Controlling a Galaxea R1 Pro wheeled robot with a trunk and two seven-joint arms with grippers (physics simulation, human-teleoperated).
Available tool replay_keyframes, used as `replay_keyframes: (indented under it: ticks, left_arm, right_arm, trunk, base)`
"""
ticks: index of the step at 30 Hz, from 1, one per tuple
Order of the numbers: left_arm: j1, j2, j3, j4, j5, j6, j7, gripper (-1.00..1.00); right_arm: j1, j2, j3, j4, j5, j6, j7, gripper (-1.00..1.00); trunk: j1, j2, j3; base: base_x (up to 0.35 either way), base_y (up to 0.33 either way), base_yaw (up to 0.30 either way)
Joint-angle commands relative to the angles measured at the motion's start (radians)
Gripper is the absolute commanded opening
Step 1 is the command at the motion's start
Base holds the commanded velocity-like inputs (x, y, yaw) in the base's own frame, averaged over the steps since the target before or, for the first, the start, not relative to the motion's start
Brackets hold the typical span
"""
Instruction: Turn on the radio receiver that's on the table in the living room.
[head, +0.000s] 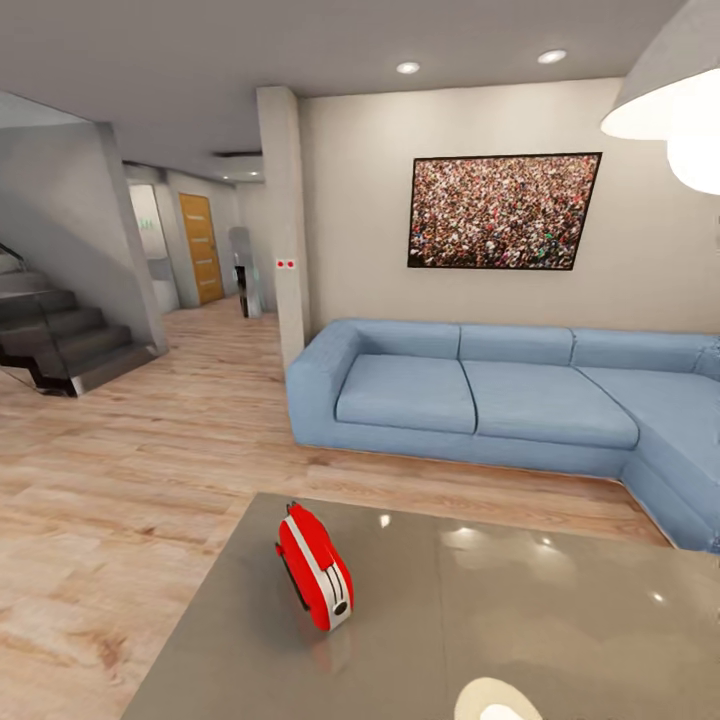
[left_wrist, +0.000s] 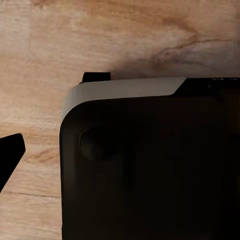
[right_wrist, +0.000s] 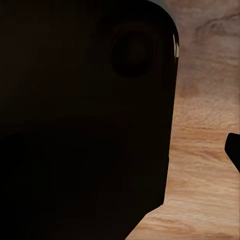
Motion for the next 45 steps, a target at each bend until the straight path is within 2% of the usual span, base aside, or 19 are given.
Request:
replay_keyframes:
  ticks: [1, 10, 21, 45]
  left_arm:
    - [0.000, 0.000, 0.000, 0.000, 0.000, 0.000, 0.000, 1.00]
    - [0.000, 0.000, -0.001, 0.000, 0.000, 0.001, 0.000, 1.00]
    - [0.000, 0.000, -0.005, 0.001, 0.000, 0.002, -0.001, 1.00]
    - [0.000, -0.002, -0.007, 0.000, -0.003, 0.003, -0.001, 1.00]
  right_arm:
    - [0.000, 0.000, 0.000, 0.000, 0.000, 0.001, 0.000, 1.00]
    - [0.000, 0.000, 0.001, 0.000, 0.000, 0.001, 0.000, 1.00]
    - [0.000, 0.000, 0.001, 0.000, 0.000, 0.001, 0.000, 1.00]
    - [0.000, 0.000, 0.001, 0.000, 0.000, 0.001, 0.000, 1.00]
  trunk:
    - [0.000, 0.000, 0.000]
    - [0.000, 0.000, 0.000]
    - [0.000, 0.000, 0.000]
    - [0.000, 0.000, 0.000]
  base:
    - [0.000, 0.000, -0.024]
    - [0.004, 0.002, -0.006]
    - [0.186, 0.144, 0.000]
    - [0.068, 0.055, 0.000]
